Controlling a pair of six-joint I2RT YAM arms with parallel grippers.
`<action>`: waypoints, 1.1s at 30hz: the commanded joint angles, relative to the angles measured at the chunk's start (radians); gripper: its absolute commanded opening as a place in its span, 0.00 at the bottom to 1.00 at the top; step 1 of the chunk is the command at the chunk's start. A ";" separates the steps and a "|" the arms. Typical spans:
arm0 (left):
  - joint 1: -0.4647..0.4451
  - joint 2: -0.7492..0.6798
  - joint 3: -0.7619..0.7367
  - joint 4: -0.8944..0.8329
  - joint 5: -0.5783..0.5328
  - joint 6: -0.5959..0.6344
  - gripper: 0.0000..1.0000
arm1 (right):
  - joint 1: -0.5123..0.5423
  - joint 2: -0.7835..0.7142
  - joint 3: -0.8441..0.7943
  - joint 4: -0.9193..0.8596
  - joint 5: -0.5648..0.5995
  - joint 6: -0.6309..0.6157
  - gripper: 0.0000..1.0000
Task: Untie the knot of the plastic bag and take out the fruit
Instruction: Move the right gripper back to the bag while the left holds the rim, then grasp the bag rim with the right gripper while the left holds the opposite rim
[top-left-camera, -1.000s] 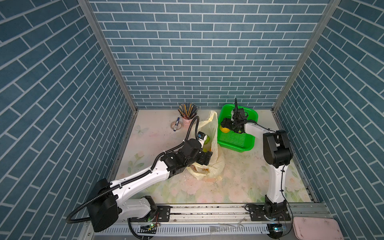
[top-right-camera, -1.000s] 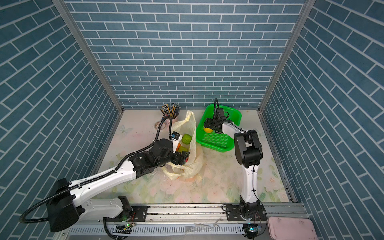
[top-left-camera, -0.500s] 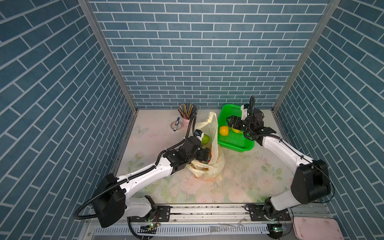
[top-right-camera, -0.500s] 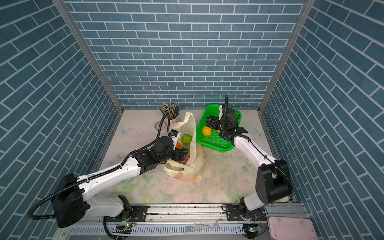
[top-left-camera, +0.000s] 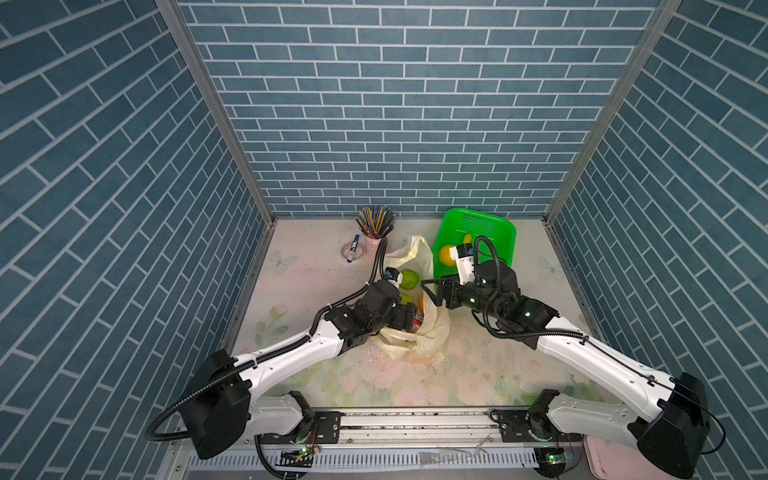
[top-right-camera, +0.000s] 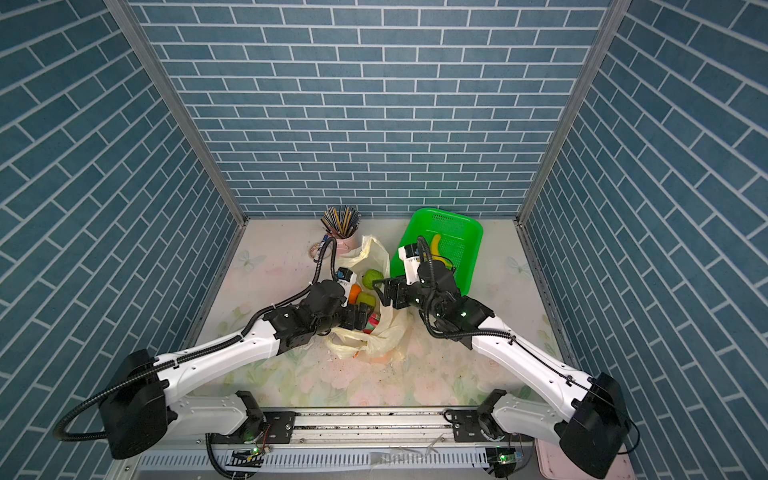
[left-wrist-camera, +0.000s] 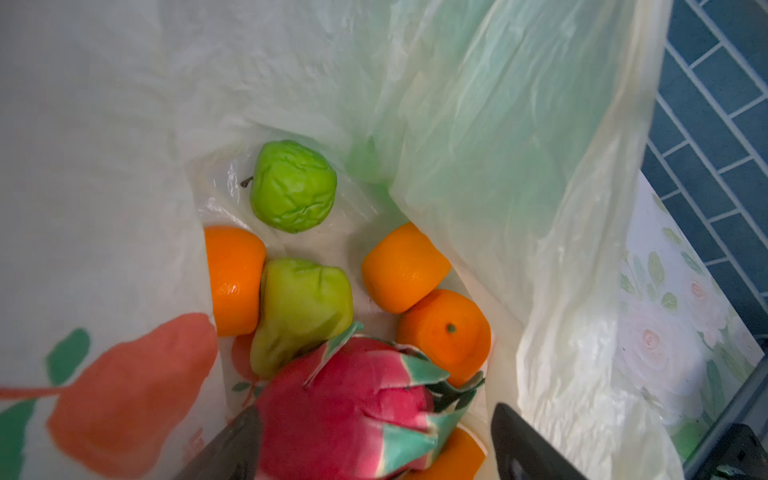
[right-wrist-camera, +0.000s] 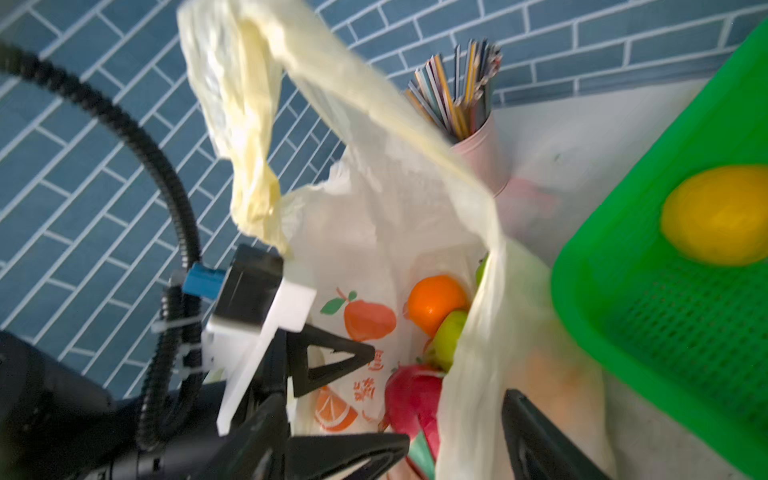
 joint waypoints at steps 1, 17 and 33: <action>0.006 -0.060 -0.062 -0.009 0.037 -0.112 0.87 | 0.070 -0.015 -0.018 -0.047 0.050 0.053 0.80; -0.034 -0.170 -0.212 -0.118 0.043 -0.208 0.87 | 0.183 0.130 -0.111 -0.178 0.139 -0.010 0.76; -0.068 -0.112 -0.150 -0.084 -0.093 -0.206 0.87 | 0.212 0.086 -0.228 -0.315 0.237 -0.004 0.73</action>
